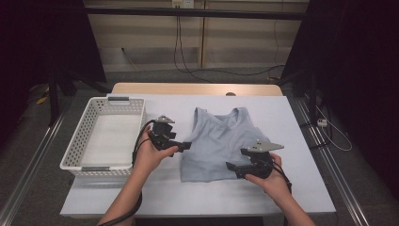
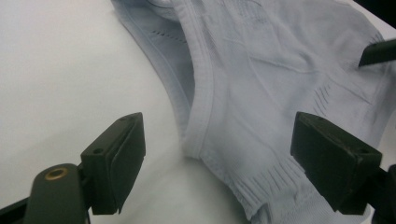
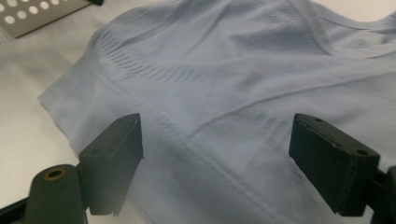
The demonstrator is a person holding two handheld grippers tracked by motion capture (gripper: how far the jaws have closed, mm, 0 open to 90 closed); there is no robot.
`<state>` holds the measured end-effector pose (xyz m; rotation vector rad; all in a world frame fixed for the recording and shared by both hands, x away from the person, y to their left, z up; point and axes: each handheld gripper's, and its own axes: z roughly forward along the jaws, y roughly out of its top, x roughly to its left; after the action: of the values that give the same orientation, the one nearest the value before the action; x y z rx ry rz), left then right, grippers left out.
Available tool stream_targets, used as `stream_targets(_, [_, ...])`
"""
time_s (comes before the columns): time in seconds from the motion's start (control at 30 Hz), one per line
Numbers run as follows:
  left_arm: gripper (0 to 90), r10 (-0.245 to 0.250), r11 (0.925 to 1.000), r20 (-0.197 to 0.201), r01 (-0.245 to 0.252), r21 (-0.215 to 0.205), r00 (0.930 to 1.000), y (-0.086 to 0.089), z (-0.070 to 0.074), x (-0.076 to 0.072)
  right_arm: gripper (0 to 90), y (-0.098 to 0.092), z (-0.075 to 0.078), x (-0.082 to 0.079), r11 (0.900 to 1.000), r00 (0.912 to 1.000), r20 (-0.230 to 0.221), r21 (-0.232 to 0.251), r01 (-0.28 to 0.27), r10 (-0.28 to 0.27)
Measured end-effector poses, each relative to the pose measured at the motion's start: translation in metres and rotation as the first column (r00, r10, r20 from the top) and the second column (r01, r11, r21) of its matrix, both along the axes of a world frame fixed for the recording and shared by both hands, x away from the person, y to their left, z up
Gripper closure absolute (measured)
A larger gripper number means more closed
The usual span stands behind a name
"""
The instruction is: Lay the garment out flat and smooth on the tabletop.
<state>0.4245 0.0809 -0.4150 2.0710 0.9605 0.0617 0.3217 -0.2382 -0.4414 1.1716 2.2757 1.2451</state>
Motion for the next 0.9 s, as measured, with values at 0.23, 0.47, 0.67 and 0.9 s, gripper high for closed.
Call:
stream_targets(0.23, [18.2, 0.012, 0.9999, -0.005, -0.012, -0.008, 0.9999, -0.002, 0.001, 0.009, 15.4, 0.018, -0.004, -0.002, 0.999, 0.9986, -0.009, -0.007, -0.052, 0.052])
stream_targets(0.47, [17.0, 0.01, 0.9999, 0.004, -0.01, -0.009, 0.9999, -0.003, 0.003, 0.016, 9.8, 0.032, -0.004, -0.002, 0.998, 0.9982, -0.003, -0.011, -0.06, 0.06])
stream_targets(0.67, [16.1, 0.01, 0.9999, 0.006, -0.01, 0.0, 0.9999, -0.003, 0.007, 0.017, 12.6, 0.033, -0.001, -0.003, 0.998, 0.9985, 0.022, -0.04, -0.049, 0.05])
stream_targets(0.9, [15.0, 0.012, 0.9999, 0.003, -0.012, 0.001, 0.9999, -0.001, 0.01, 0.021, 12.8, 0.029, 0.013, -0.004, 0.999, 0.9977, 0.041, -0.008, -0.053, 0.054])
